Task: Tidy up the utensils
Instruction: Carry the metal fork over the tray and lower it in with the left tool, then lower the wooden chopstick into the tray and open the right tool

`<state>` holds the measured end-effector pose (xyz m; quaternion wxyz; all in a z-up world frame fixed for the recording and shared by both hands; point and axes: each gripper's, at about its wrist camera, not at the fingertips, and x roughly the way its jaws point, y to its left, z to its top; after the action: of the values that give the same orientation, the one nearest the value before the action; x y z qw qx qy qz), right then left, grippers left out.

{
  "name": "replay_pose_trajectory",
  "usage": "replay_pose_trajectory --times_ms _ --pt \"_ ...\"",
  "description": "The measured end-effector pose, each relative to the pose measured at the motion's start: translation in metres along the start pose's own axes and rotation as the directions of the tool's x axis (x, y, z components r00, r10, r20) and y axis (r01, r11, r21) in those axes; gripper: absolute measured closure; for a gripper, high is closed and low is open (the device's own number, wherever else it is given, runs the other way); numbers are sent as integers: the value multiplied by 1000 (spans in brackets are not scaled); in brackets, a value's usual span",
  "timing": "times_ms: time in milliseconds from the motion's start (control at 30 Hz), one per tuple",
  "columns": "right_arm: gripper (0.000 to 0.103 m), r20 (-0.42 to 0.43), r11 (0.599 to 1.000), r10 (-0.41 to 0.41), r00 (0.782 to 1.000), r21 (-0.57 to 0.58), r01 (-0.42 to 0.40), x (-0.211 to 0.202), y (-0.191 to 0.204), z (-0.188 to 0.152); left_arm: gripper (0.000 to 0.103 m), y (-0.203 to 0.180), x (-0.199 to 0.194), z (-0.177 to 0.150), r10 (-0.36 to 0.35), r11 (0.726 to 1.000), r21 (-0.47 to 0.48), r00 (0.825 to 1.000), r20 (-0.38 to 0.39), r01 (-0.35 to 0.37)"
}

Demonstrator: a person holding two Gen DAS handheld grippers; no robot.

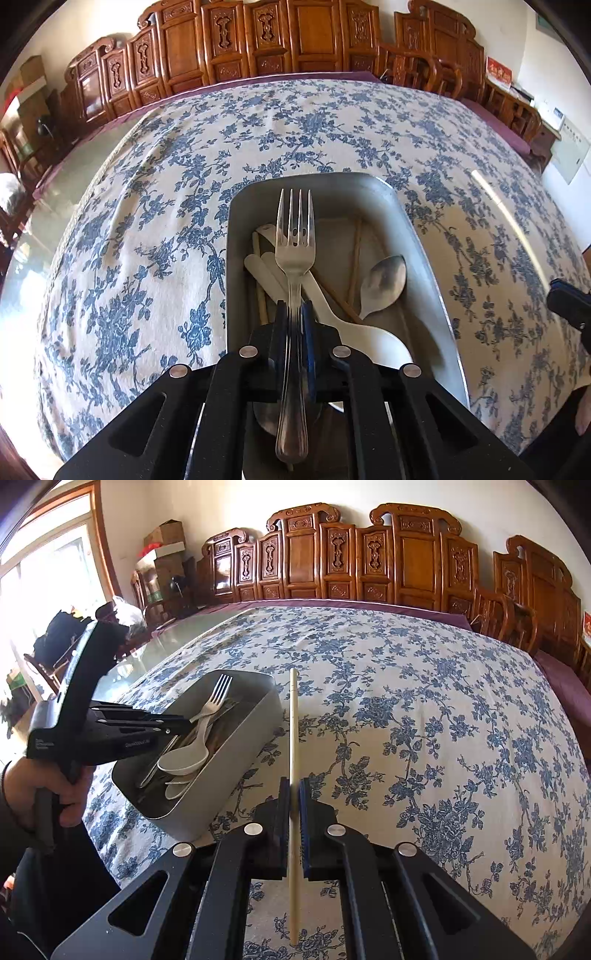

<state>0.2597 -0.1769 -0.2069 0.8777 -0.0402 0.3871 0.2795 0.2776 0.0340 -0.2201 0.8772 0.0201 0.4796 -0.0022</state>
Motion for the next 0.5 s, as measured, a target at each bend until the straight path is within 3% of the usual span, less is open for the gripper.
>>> replay_pose_trajectory --times_ms 267,500 --pt "97 -4 1000 2 1000 -26 -2 -3 24 6 89 8 -40 -10 -27 1000 -7 997 69 28" --pt "97 -9 997 66 998 30 -66 8 52 18 89 18 -68 -19 -27 1000 -7 994 104 28"
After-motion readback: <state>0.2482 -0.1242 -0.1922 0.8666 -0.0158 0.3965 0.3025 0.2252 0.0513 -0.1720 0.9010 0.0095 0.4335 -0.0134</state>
